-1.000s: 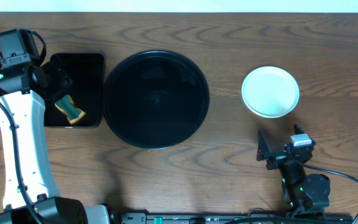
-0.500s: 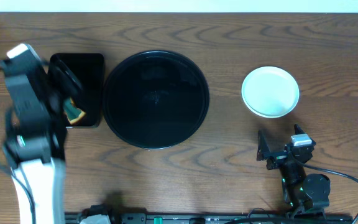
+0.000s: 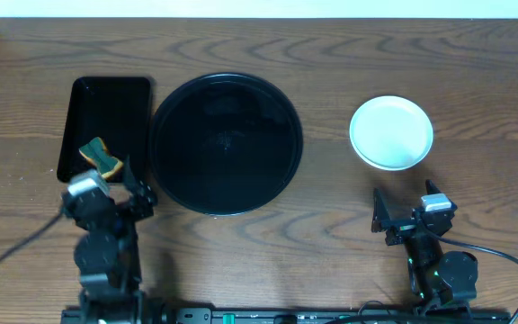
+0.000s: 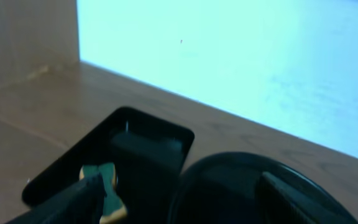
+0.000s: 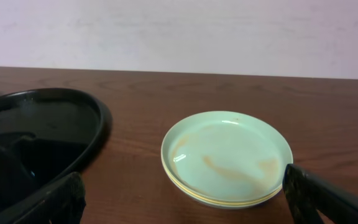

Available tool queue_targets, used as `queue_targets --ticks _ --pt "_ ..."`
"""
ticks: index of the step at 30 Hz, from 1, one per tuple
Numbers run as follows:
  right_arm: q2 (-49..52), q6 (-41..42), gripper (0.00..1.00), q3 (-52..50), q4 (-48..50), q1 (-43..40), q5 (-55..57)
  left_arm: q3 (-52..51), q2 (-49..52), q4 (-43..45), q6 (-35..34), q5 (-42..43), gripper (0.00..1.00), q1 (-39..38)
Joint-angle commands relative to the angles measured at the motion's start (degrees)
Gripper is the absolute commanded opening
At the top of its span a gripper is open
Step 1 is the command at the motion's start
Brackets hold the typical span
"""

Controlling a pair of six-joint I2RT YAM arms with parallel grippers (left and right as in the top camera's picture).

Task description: Clean dirty plates on tray and stack at the side

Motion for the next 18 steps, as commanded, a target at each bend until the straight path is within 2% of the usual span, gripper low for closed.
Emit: queue_targets --ticks 1,9,15,18 --pt "-0.5 0.8 0.99 -0.1 -0.2 -0.6 0.5 -5.2 -6.3 1.3 4.3 1.7 0.78 -0.2" --pt "-0.5 0.8 0.99 -0.1 -0.2 -0.6 0.5 -13.0 -16.1 1.3 9.9 1.7 0.79 -0.2" --pt "-0.5 0.8 0.99 -0.1 -0.2 -0.6 0.5 -16.1 -16.1 0.8 10.6 1.7 0.78 -0.2" --pt "-0.5 0.8 0.99 -0.1 -0.2 -0.6 0.5 -16.1 -16.2 -2.1 10.4 2.1 0.78 -0.2"
